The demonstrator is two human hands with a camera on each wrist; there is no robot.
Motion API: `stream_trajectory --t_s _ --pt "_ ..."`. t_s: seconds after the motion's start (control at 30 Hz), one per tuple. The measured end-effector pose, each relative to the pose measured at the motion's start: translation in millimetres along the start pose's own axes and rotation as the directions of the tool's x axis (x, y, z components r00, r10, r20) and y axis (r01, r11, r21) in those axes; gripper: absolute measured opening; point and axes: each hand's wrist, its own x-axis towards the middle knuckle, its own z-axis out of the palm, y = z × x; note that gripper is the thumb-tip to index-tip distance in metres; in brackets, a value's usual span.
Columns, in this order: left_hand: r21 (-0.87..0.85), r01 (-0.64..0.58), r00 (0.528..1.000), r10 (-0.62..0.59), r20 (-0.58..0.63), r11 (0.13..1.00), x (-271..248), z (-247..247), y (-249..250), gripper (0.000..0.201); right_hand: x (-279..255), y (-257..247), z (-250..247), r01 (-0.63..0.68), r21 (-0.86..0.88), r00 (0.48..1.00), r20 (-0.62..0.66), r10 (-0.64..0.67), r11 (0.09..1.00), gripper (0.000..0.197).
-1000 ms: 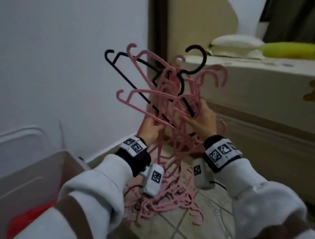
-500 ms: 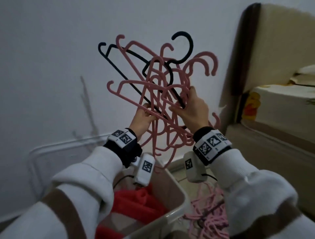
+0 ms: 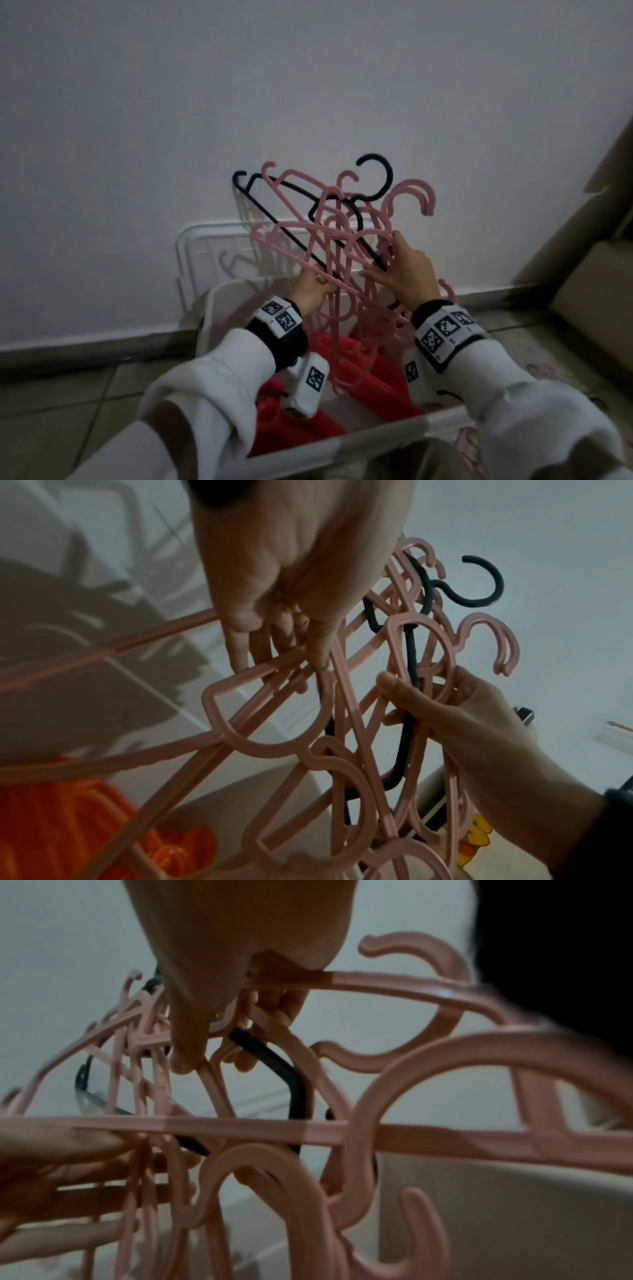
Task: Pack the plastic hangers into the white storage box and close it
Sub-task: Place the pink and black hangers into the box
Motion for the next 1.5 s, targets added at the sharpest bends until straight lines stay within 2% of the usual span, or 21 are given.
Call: stream_trajectory --t_s 0.07,0.13,0.2,0.27,0.33,0.4,0.47,0.6,0.7,0.8,0.83,0.9,0.97,1.03,1.1,1.2,1.27,1.33,1.43,1.5 --pt "-0.018 0.063 0.998 -0.063 0.008 0.998 2.3 5.1 -18.7 0.021 -6.5 9.9 12.2 -0.017 0.039 0.999 0.044 0.015 0.999 0.056" --pt "-0.021 0.118 0.993 -0.118 0.003 0.993 3.7 7.9 -33.2 0.008 -11.8 19.6 22.8 -0.045 0.098 0.996 0.083 0.036 0.994 0.054" --pt "0.098 0.146 0.989 -0.146 -0.013 0.984 5.1 8.9 -46.9 0.017 -15.9 27.7 33.4 -0.112 0.096 0.985 0.142 0.098 0.989 0.05" --pt "0.327 0.184 0.981 -0.194 -0.004 0.927 4.5 6.9 -58.2 0.026 -18.4 36.4 46.0 -0.214 0.044 0.95 0.243 0.198 0.976 0.046" --pt "0.501 0.227 0.959 -0.283 0.036 0.835 1.9 2.8 -66.6 0.032 -18.6 43.8 56.5 -0.339 -0.034 0.873 0.361 0.328 0.94 0.053" --pt "0.587 0.245 0.92 -0.376 0.109 0.772 -1.3 -4.8 -70.7 0.033 -17.2 45.6 61.8 -0.445 -0.175 0.75 0.463 0.472 0.878 0.066" --pt "0.596 0.261 0.908 -0.403 0.117 0.76 -2.1 -15.7 -74.8 0.032 -16.7 51.6 62.6 -0.399 -0.353 0.667 0.522 0.532 0.846 0.059" --pt "0.353 0.43 0.873 -0.483 0.074 0.831 -5.8 -39.7 -77.2 0.023 -18.4 58.5 61.3 -0.204 -0.539 0.604 0.587 0.539 0.817 0.049" --pt "0.245 0.453 0.875 -0.48 0.063 0.857 -5.0 -52.0 -80.2 0.024 -15.0 61.0 53.1 -0.244 -0.467 0.637 0.584 0.504 0.85 0.017" --pt "0.153 0.44 0.898 -0.432 -0.082 0.885 -2.6 -58.5 -82.1 0.028 -11.3 69.4 42.1 -0.256 -0.345 0.701 0.577 0.419 0.903 0.023" --pt "0.122 0.424 0.905 -0.413 -0.104 0.897 -3.5 -58.4 -79.6 0.027 -12.0 72.4 39.9 -0.282 -0.274 0.706 0.589 0.393 0.919 0.023" --pt "0.096 0.367 0.93 -0.365 -0.039 0.925 -5.8 -51.5 -75.2 0.026 -11.1 76.5 34.0 -0.338 -0.121 0.722 0.603 0.34 0.933 0.015" --pt "0.16 0.316 0.94 -0.332 0.083 0.935 -8.1 -37.7 -71.2 0.022 -10.1 77.2 28.4 -0.322 -0.036 0.776 0.562 0.286 0.946 0.01" --pt "0.205 0.254 0.936 -0.294 0.194 0.945 -8.6 -17.9 -69.7 0.009 -8.9 76.6 24.0 -0.315 0.033 0.796 0.554 0.245 0.949 0.011" --pt "0.261 0.217 0.909 -0.292 0.298 0.941 -8.4 3.7 -68.9 0.025 -8.5 72.2 19.9 -0.306 0.074 0.794 0.569 0.212 0.949 0.019" --pt "0.384 0.209 0.837 -0.368 0.405 0.899 -9.6 31.2 -68.0 0.036 -8.6 71.9 18.9 -0.278 0.072 0.803 0.564 0.191 0.958 0.025" --pt "0.449 0.206 0.815 -0.407 0.413 0.869 -9.3 40.4 -71.2 0.042 -11.8 72.5 19.4 -0.284 0.06 0.792 0.578 0.198 0.957 0.015" --pt "0.48 0.205 0.814 -0.421 0.4 0.853 -9.7 39.4 -71.8 0.039 -16.3 73.1 21.8 -0.287 0.078 0.782 0.595 0.187 0.955 0.013" --pt "0.502 0.232 0.848 -0.426 0.315 0.833 -8.4 24.3 -76.0 0.025 -21.9 72.5 24.9 -0.281 0.147 0.795 0.59 0.144 0.948 0.016" --pt "0.457 0.25 0.872 -0.404 0.278 0.854 -7.4 12.1 -81.0 0.024 -23.0 70.4 28.1 -0.278 0.22 0.817 0.566 0.11 0.935 0.01"
